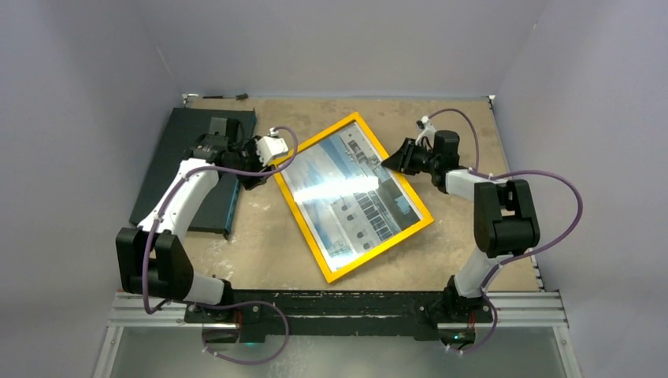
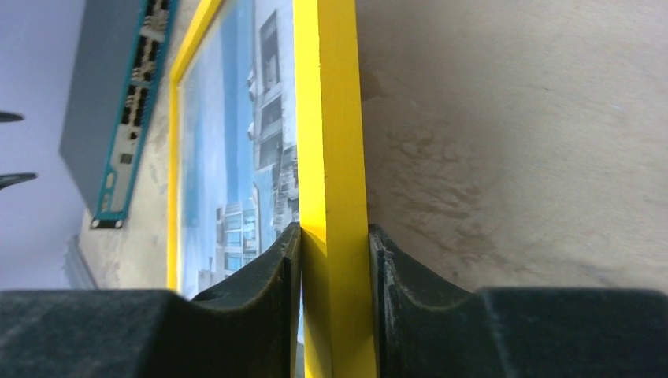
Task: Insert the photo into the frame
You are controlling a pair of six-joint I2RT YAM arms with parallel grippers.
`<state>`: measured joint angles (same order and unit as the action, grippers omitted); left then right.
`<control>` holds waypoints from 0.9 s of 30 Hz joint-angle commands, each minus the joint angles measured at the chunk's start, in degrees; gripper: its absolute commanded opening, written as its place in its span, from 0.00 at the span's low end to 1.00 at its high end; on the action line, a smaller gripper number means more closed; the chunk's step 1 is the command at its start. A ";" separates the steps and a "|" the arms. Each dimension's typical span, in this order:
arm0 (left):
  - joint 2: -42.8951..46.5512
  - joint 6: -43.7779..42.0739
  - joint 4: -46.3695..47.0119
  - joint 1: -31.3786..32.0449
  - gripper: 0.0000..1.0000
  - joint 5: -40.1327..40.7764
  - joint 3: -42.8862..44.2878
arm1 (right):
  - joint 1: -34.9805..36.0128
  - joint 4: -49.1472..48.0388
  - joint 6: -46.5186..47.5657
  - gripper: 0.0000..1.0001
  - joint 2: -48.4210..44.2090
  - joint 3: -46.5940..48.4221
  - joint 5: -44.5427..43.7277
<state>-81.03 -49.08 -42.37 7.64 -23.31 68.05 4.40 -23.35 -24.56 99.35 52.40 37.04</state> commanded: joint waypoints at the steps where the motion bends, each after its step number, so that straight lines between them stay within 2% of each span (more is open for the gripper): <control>1: -2.26 0.61 0.55 0.09 0.57 -0.28 -0.36 | -0.93 -3.05 2.36 0.37 -1.93 -1.90 -10.89; 7: -4.39 1.90 1.84 0.19 0.57 0.22 -0.16 | -1.15 -3.38 1.71 0.51 -0.45 -2.83 -13.48; 13: -6.00 2.57 1.92 0.19 0.57 0.93 0.34 | -1.24 -2.70 2.30 0.55 -1.11 -3.72 -16.53; 14: -6.60 2.97 1.51 0.23 0.57 0.98 0.64 | -1.24 -2.89 3.13 0.85 -1.93 -3.53 -18.43; 15: -7.22 3.39 1.02 0.19 0.57 0.91 1.08 | -0.88 -2.61 3.53 0.97 -2.86 -3.08 -20.24; 19: -9.06 5.42 1.87 1.21 0.57 1.24 0.29 | 1.75 0.12 3.20 0.99 -7.39 -1.49 -22.03; 22: -9.41 6.45 3.97 4.50 0.57 3.98 -1.90 | 3.56 5.50 3.08 0.99 -10.48 0.71 -22.12; 25: -11.07 9.26 5.98 6.08 0.56 5.92 -1.86 | 2.13 4.50 -8.01 0.99 -11.77 -1.62 -15.92; 27: -13.86 11.10 4.61 6.20 0.55 4.85 0.47 | 1.36 1.52 -9.20 0.99 -10.38 -1.83 -7.99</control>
<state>-91.72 -42.61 -39.24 13.23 -19.09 66.37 7.53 -20.21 -26.46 88.62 50.37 19.75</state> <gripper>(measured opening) 0.559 0.987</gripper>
